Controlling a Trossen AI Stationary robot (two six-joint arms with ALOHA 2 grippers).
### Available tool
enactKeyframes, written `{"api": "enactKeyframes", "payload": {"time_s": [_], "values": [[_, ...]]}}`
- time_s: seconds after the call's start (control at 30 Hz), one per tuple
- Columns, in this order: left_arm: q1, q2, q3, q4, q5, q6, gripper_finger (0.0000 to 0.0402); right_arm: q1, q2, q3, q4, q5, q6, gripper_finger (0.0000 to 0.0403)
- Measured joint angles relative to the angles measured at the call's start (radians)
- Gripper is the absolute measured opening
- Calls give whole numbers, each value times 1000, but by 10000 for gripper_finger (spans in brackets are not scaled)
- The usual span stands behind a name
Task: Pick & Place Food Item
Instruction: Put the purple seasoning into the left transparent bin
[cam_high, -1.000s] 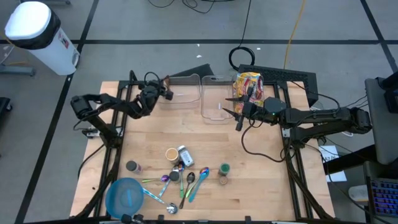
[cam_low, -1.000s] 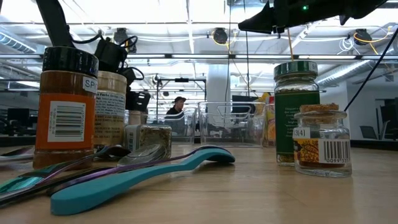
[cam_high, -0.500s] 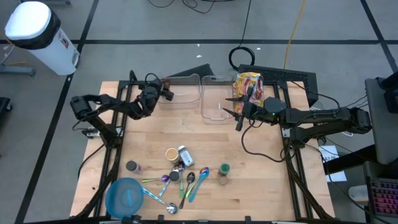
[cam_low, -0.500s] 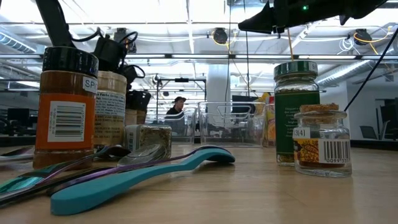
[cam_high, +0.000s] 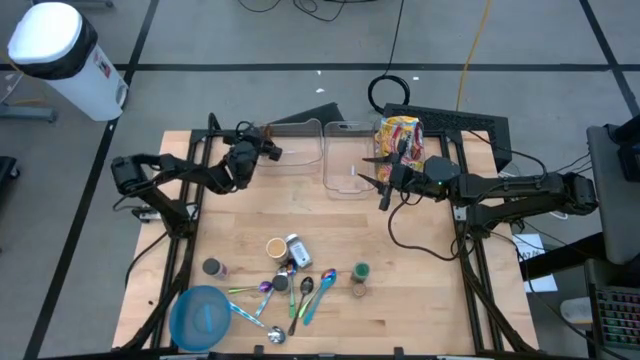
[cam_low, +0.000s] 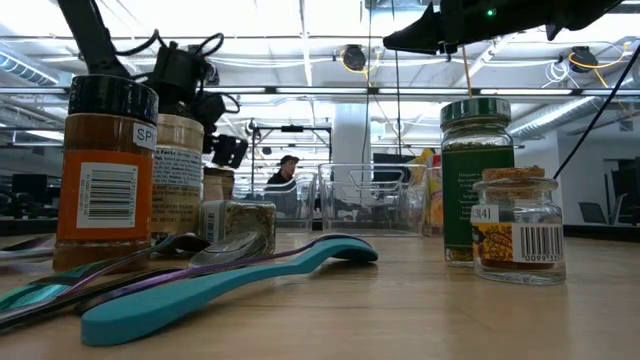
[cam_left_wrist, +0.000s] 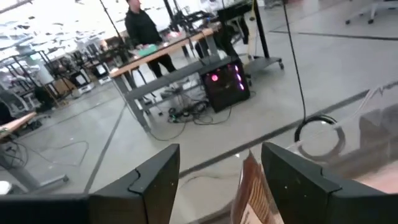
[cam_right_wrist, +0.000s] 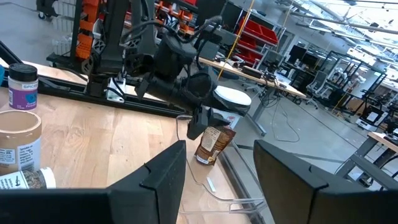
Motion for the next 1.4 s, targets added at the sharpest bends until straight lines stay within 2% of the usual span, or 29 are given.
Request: {"api": "enactKeyframes", "payload": {"time_s": [0.17, 0.37, 0.47, 0.57, 0.67, 0.8, 0.93, 1.0, 1.2, 1.33, 1.4], "values": [[-56, -65, 7, -5, -69, 45, 235, 0, 0, 0, -4, 0, 0, 183], [-145, -191, 7, -10, -67, 32, 234, 0, 0, 0, -4, 0, 0, 183], [-203, -281, 17, -90, -15, -10, 234, 0, 0, 0, -4, 0, -1, 183], [-256, -404, 100, -363, 107, -96, 234, 0, 0, 0, -4, 0, -1, 183], [-298, -497, 248, -775, 325, -251, 234, 0, 0, 0, -4, 0, 0, 183], [-351, -517, 473, -1310, 635, -426, 234, 0, 0, 0, -6, 0, 1, 183], [-416, -507, 635, -1717, 830, -534, 235, 0, 0, 0, -5, 0, 2, 183], [-462, -500, 660, -1847, 867, -635, 235, 0, 0, 0, -5, 0, 2, 183], [-627, -500, 643, -2122, 873, -994, 235, 0, 0, 0, -5, 0, 3, 183], [-734, -497, 601, -2179, 863, -1258, 235, 0, 0, 0, -15, 0, 3, 183], [-779, -487, 585, -2188, 891, -1372, 234, 0, 0, 0, -19, 0, 11, 183]]}}
